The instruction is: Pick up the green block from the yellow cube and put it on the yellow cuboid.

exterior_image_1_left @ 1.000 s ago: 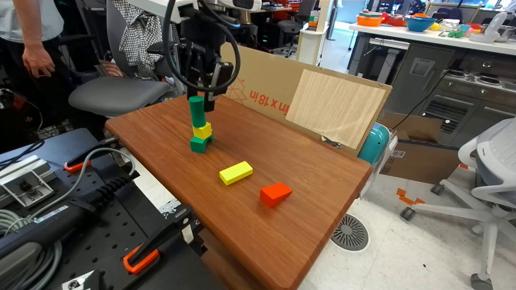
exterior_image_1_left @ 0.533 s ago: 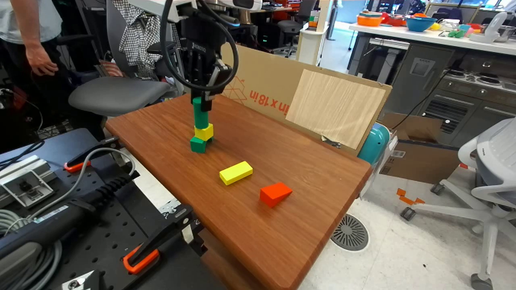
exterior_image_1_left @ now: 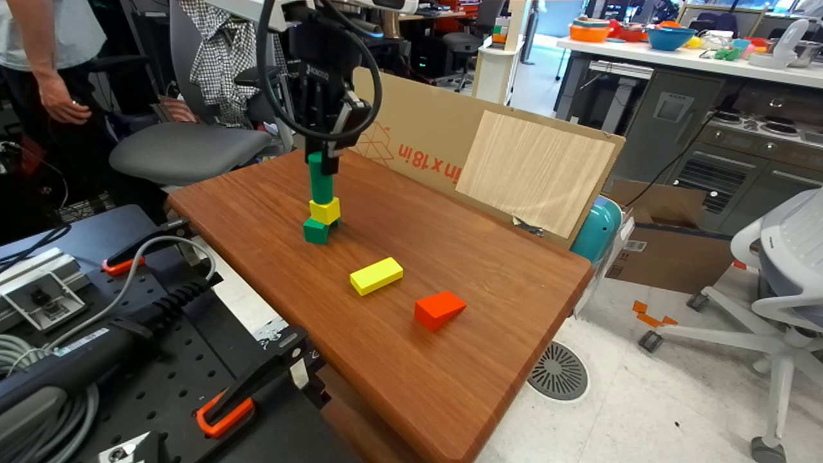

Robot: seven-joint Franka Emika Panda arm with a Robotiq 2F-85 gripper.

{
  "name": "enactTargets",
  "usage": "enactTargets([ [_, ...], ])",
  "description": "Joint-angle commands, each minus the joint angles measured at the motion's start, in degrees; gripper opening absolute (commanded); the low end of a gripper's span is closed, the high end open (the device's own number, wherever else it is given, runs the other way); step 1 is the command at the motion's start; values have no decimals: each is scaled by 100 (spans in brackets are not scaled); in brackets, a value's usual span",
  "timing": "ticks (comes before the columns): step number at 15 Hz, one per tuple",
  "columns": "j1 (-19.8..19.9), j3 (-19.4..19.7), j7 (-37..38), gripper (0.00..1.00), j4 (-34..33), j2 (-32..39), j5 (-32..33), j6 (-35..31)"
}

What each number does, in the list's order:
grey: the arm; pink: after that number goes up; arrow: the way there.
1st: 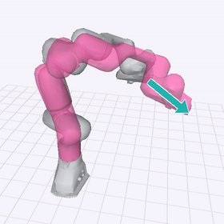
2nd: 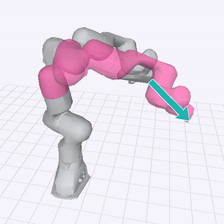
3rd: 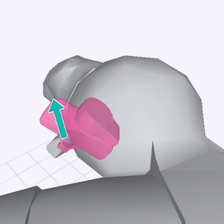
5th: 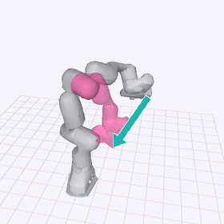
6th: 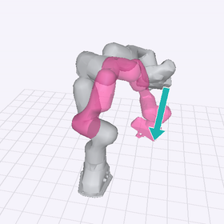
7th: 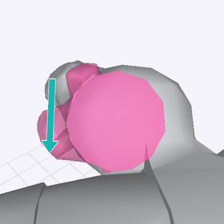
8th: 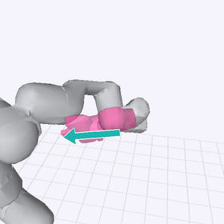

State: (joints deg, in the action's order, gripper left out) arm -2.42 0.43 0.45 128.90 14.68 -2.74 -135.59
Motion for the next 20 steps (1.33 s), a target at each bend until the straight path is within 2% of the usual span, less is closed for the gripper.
enactTargets([
  [1,127,-39,-95,9,0,-197,-46,113],
  [6,289,188,39,9,91,-219,66,-20],
  [14,797,605,-13,9,250,-101,15,-114],
  [20,1047,644,-170,9,452,132,-143,-154],
])
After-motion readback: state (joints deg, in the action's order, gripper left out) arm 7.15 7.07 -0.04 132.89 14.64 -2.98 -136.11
